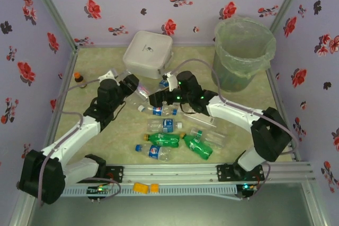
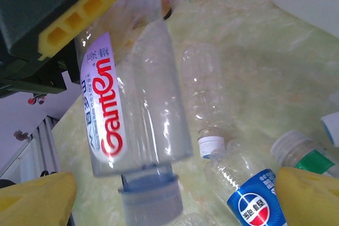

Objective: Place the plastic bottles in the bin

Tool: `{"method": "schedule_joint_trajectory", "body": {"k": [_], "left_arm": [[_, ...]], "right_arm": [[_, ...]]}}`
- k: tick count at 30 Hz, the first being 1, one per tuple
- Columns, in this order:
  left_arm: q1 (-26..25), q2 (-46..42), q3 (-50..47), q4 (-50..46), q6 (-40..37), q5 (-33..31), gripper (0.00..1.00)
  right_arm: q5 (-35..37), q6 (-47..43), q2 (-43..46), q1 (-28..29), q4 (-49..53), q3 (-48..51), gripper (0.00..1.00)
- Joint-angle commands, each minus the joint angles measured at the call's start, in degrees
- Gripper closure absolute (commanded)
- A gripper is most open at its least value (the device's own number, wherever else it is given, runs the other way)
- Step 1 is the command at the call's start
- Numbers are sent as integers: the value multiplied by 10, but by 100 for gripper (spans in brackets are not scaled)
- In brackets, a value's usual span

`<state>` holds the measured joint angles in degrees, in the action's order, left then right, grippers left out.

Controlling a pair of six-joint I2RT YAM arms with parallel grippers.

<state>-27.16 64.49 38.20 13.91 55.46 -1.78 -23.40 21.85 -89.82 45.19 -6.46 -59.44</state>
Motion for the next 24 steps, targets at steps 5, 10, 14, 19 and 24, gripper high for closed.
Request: {"method": "schedule_joint_trajectory", "body": {"k": [5, 10, 14, 19, 24], "left_arm": [[-25, 21, 15, 54, 9, 24, 45], [-26, 26, 8, 53, 17, 24, 42], [-27, 23, 5, 49, 17, 21, 24], [-26, 12, 34, -49, -3, -38, 0], [-25, -10, 41, -117, -32, -103, 0]], "right_arm": [[-13, 10, -41, 10, -50, -26, 16], [-30, 49, -70, 10, -102, -23, 36], [-31, 61, -68, 10, -122, -12, 49], [11, 43, -44, 8, -92, 0, 53], [46, 16, -11, -7, -34, 14, 53]]}}
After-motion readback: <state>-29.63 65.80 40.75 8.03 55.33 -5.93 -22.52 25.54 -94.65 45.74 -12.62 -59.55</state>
